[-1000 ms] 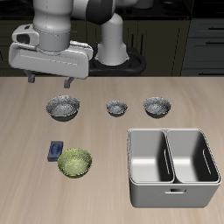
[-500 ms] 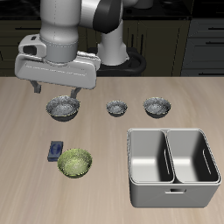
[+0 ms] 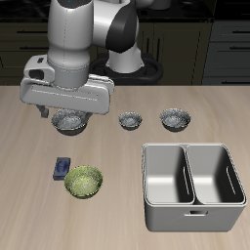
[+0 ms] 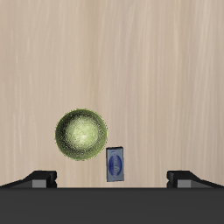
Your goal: Place the green bowl in the left side of the drainer
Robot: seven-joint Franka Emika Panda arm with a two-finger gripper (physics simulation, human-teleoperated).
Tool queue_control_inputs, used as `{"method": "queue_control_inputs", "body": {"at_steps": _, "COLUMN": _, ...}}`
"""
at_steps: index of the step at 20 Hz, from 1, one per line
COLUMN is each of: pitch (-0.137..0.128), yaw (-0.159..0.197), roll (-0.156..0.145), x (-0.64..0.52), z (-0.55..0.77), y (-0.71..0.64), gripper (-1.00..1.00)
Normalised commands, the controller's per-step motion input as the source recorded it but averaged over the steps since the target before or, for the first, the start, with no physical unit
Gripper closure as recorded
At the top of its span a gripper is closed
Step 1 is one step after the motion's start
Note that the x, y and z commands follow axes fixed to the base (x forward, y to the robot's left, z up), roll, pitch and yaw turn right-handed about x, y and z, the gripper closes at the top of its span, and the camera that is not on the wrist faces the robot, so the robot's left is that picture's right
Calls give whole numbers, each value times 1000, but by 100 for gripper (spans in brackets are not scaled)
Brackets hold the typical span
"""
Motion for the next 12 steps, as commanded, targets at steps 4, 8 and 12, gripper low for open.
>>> {"method": "queue_control_inputs", "body": {"at_steps": 4, "pitch": 6, "yaw": 17, "roll": 2, "x": 29, "z": -246, "y": -5, "gripper": -100}}
{"method": "queue_control_inputs", "body": {"at_steps": 8, "pitch": 31, "yaw": 8, "roll": 1, "x": 80, "z": -284, "y": -10, "gripper": -100}}
{"method": "queue_control_inputs", "body": {"at_steps": 12, "pitch": 31, "yaw": 6, "roll": 3, "x": 73, "z": -364, "y": 24, "gripper": -100}}
